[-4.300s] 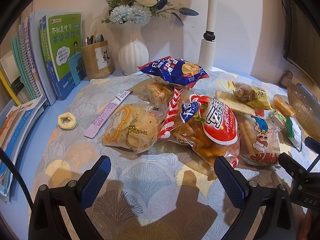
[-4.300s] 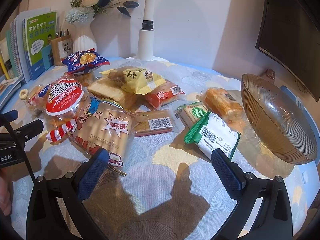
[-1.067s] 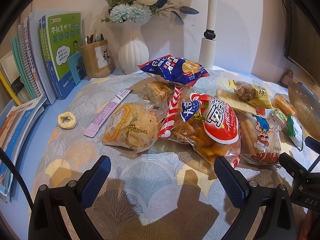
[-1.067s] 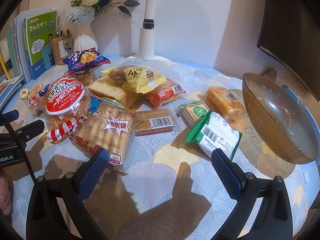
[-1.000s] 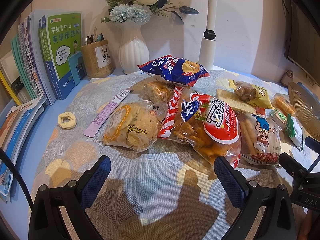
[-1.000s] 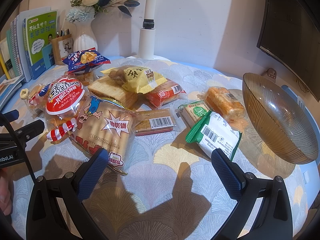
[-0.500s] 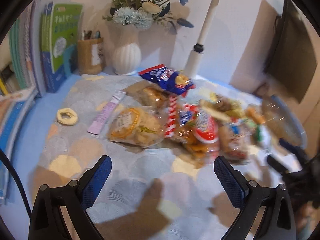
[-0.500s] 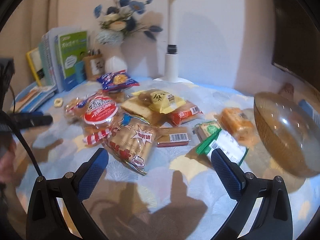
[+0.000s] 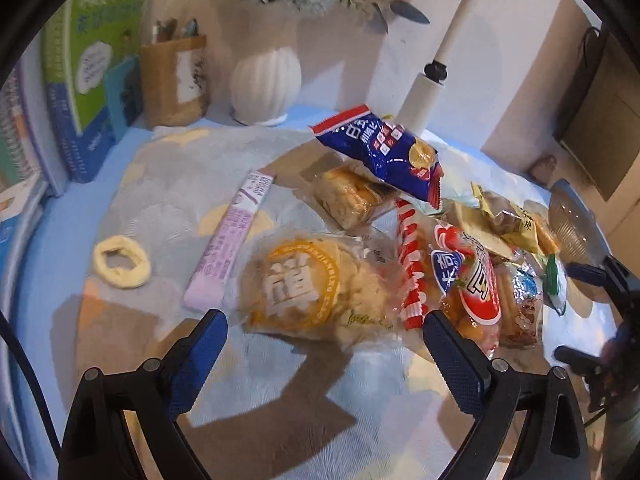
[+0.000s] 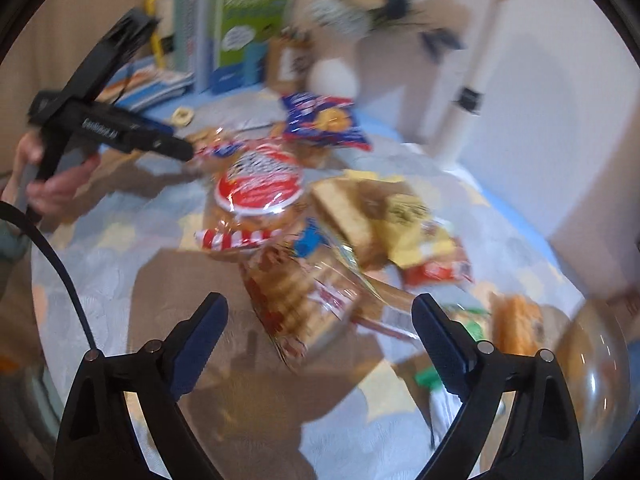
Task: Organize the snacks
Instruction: 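Grasp the sausage-bread bag with the right tool while the left tool grasps the cookie bag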
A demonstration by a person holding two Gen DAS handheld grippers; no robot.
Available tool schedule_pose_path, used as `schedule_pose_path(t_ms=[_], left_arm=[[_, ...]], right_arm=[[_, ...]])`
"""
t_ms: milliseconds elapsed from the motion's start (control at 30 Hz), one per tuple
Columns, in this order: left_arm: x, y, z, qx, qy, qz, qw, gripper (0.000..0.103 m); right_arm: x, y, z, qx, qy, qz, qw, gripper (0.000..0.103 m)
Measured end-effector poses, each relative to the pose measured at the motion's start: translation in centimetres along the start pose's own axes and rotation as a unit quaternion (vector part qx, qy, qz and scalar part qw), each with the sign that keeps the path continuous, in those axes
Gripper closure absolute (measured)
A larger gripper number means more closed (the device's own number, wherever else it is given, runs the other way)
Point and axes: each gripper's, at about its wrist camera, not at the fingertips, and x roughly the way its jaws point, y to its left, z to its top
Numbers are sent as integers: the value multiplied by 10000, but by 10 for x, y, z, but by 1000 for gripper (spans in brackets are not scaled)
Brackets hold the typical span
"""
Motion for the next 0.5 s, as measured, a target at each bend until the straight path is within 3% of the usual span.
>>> schedule_pose_path(t_ms=[233,300,367,400,500], left_arm=[[16,9,5,-125,99,-243,9996,5],[21,13,9,-185,147,-240,9994,7],[21,15,8,-231,124,-184,9995,27],[21,16,8,-233,107,-141,9996,42],[15,22,6,-375,16,-287,9989,48]], right_arm=[[46,-3,15,-242,522,184,9982,11],[55,-5,16,-65,630,314,9975,24],[60,-2,16,33,654,314,9974,34],[56,2,15,24,562,260,9981,37],[43,12,12,168,480,292,9983,40]])
